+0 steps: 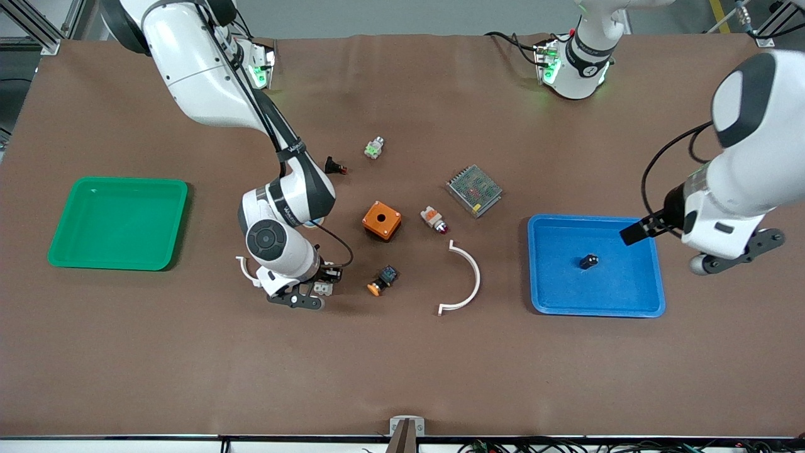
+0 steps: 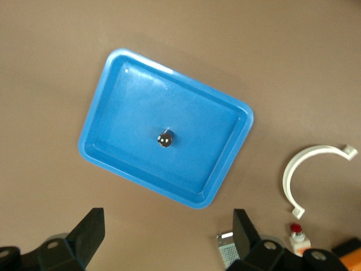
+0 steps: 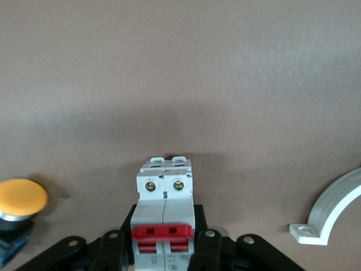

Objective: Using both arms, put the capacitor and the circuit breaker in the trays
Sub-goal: 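Release the capacitor with the left gripper while the right gripper grasps the breaker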

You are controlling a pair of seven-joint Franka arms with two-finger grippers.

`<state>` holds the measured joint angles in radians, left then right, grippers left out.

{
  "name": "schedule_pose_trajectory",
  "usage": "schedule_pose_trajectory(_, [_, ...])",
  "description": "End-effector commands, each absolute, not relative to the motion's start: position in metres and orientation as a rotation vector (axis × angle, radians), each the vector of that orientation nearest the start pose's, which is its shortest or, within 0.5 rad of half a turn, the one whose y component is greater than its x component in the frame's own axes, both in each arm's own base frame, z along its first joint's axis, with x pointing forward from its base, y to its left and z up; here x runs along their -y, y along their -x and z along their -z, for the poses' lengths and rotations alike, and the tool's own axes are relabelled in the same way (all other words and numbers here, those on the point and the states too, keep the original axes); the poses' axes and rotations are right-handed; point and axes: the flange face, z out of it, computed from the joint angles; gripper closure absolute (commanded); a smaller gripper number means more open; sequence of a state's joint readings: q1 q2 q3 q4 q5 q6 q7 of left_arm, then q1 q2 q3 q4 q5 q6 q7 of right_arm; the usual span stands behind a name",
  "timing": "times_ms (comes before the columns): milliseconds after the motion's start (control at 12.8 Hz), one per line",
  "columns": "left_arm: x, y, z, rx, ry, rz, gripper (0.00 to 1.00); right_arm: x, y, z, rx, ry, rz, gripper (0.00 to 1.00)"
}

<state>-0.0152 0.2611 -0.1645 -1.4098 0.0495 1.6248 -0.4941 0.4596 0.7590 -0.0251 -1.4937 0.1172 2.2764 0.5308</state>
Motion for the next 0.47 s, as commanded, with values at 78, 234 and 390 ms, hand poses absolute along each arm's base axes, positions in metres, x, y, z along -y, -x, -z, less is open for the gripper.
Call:
schedule_pose_trajectory(78, [0.086,-0.581,-0.624,0.287,3.077,-0.032,0.0,-0.264,-0.676,-0.27,-0.312,3.075,-0.068,0.91])
schedule_pose_trajectory(234, [0.075,-0.562,-0.646,0.254,3.071,-0.037,0.0,-0.191,-0.693,-0.314,-0.29,3.134,-0.138,0.92])
schedule_pose_trajectory(390, [0.063,-0.555,-0.659,0.187,3.082,-0.015,0.0,-0.115,-0.704,-0.333,-0.185,3.135,-0.162,0.92])
